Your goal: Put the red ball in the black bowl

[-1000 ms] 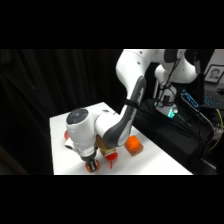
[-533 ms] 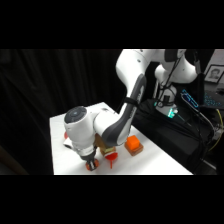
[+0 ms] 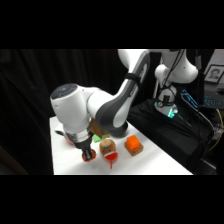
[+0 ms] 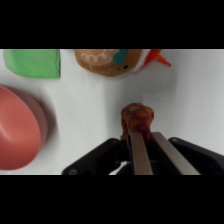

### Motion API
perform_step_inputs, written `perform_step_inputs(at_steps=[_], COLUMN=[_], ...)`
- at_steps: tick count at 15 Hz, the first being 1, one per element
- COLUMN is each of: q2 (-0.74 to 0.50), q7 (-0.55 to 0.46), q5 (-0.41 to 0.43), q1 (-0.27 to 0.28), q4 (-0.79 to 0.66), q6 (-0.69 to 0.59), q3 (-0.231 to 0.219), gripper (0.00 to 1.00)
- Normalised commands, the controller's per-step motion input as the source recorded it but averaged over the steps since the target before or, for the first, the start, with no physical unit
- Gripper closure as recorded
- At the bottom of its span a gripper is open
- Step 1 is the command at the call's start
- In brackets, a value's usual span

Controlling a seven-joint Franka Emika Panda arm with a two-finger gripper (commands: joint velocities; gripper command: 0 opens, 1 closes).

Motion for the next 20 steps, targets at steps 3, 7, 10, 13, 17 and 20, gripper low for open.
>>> perform_step_inputs(at_steps=[3, 7, 10, 13, 17, 20], q2=[-0.49, -0.57, -0.59, -0.54, -0.49, -0.45], q7=[-0.18, -0.16, -0.15, -0.13, -0.13, -0.13], q5=[0.0, -0.008, 0.005, 0.016, 0.032, 0.055], q1=[-0.122, -0.139, -0.152, -0.151, -0.143, -0.139], q4=[-0.35, -0.54, -0.65, -0.64, -0.6, -0.56], q6=[-0.17, -0.02, 0.09, 0.16, 0.22, 0.26], q3=[0.107, 0.09, 0.083, 0.071, 0.056, 0.035], gripper=[0.98, 0.98, 0.98, 0.98, 0.98, 0.98])
